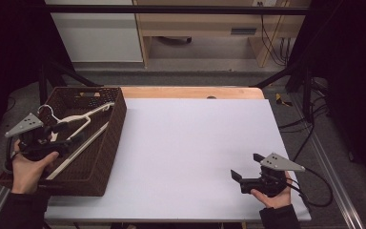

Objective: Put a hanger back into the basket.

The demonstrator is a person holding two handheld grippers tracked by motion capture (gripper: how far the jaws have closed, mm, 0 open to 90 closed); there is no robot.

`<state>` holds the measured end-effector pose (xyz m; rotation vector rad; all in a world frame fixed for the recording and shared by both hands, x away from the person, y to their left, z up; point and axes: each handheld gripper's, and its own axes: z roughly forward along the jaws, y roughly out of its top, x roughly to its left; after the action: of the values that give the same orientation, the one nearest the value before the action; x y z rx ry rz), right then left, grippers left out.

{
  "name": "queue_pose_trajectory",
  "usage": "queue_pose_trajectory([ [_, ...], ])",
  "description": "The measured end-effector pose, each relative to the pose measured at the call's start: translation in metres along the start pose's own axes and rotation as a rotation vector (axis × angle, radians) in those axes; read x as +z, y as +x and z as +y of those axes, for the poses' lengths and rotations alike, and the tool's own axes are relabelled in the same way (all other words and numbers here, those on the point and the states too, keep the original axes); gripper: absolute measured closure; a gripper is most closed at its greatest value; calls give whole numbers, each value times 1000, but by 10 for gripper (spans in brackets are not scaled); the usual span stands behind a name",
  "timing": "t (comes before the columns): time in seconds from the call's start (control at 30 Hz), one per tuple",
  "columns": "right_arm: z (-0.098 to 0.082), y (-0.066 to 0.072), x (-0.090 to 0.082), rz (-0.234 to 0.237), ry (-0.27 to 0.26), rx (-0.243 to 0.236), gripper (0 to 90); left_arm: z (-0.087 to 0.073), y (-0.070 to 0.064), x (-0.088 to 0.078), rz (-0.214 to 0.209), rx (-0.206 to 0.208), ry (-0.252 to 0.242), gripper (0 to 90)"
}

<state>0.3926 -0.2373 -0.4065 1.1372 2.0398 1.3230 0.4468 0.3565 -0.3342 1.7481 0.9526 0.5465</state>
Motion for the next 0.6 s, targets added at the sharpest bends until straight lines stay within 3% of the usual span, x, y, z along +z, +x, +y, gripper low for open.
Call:
queue_pose_trajectory([
  [0.1, 0, 0, 0, 0, -1, -2, 18, -3, -22, 7, -53, 17, -17, 71],
  [0.13, 0, 0, 0, 1, -1, -1, 18, -3, -22, 7, -53, 17, -17, 61],
  [0.17, 0, 0, -1, 1, -2, -2, 18, -6, -37, 12, -71, 48, -18, 58],
  [0.27, 0, -1, -2, 6, -7, -3, 18, -12, -56, 19, -103, 74, -31, 57],
  [0.33, 0, -1, -3, 11, -14, 0, 18, -16, -66, 24, -100, 96, -29, 54],
  [0.43, 0, -1, -4, 7, -19, 4, 18, -22, -75, 29, -109, 110, -17, 47],
  [0.6, 0, -3, -7, 11, -30, 3, 18, -34, -78, 33, -128, 108, -9, 46],
])
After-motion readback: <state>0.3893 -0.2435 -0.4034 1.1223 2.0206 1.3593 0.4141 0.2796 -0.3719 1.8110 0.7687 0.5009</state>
